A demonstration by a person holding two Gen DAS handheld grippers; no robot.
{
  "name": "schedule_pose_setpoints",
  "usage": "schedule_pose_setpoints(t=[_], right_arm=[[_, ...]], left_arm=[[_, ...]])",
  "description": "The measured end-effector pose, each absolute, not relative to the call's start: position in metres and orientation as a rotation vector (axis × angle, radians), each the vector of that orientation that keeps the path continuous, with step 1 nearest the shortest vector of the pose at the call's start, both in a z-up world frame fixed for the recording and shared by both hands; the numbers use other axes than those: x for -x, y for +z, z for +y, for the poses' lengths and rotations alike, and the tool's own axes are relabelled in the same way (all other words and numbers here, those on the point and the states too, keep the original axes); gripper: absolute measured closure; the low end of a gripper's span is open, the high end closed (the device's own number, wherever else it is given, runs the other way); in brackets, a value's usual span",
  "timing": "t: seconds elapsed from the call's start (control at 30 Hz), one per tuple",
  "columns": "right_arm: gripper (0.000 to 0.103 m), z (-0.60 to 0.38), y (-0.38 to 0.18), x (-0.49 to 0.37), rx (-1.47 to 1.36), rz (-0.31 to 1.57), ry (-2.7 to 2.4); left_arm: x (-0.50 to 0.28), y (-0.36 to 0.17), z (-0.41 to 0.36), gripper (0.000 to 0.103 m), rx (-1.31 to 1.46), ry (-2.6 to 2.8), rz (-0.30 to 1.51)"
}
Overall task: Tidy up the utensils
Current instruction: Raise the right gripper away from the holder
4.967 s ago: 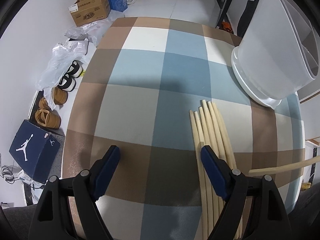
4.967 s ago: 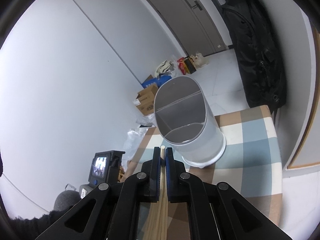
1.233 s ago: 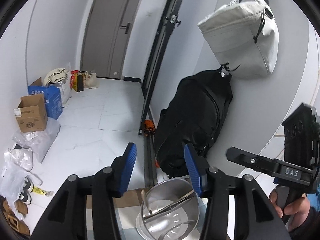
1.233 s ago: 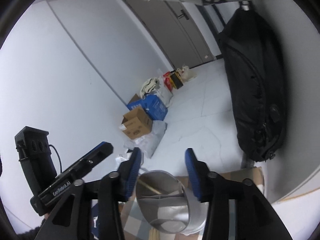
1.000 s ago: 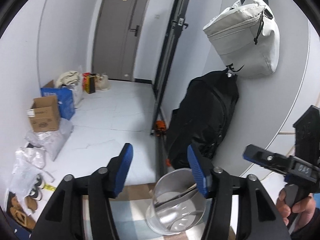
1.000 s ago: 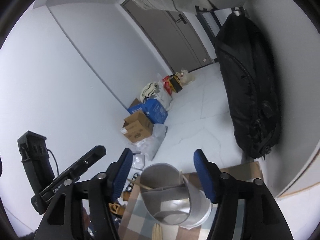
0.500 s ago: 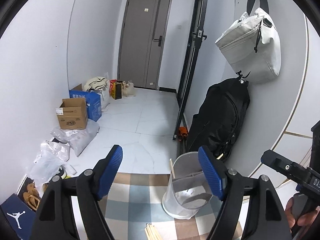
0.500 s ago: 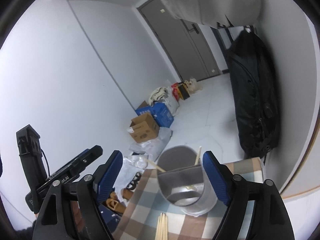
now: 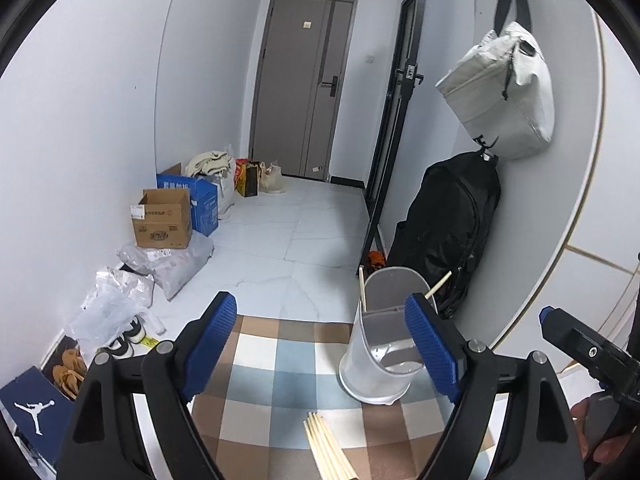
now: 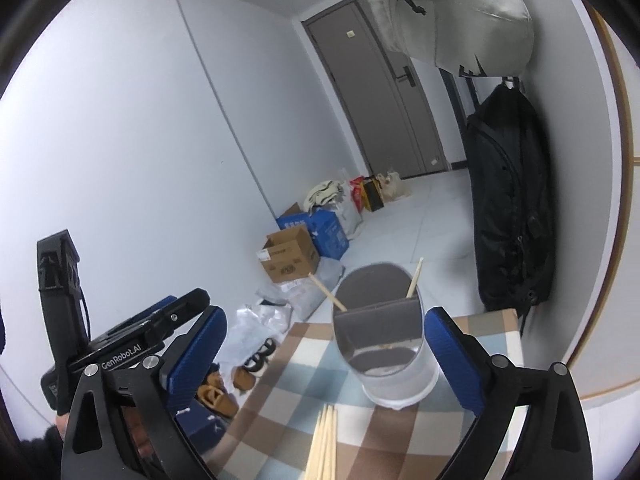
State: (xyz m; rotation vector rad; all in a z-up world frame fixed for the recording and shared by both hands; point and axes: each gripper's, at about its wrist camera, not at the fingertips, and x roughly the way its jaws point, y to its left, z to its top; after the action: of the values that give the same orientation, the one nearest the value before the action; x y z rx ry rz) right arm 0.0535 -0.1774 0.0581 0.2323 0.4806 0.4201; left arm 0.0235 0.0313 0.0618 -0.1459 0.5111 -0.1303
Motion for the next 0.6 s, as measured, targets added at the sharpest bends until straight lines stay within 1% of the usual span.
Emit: schedule_pose_setpoints(t=[0.07, 0.33, 0.5, 0.6], right_arm=[[0.001, -0.176, 0.052, -0.048, -0.222, 0.479, 0.413], [0.0, -0.161, 0.025, -0.033, -0.153, 0.498, 0.41], [0.001, -0.147, 0.001, -0.036, -0.097, 0.563, 0.413], [0.002, -0.141, -0.016, -0.041, -0.081, 0.616, 0.407]], left_arm=[[-0.016, 0.057, 0.029, 0.01, 0.131, -0.132, 0.5], [-0.002, 0.031, 0.041, 0.01, 0.136, -0.105, 0.511], [-0.005, 0.009, 0.056, 0.01, 0.17, -0.069, 0.564], [-0.007, -0.001, 0.064, 0.01, 0.179, -0.051, 0.595]])
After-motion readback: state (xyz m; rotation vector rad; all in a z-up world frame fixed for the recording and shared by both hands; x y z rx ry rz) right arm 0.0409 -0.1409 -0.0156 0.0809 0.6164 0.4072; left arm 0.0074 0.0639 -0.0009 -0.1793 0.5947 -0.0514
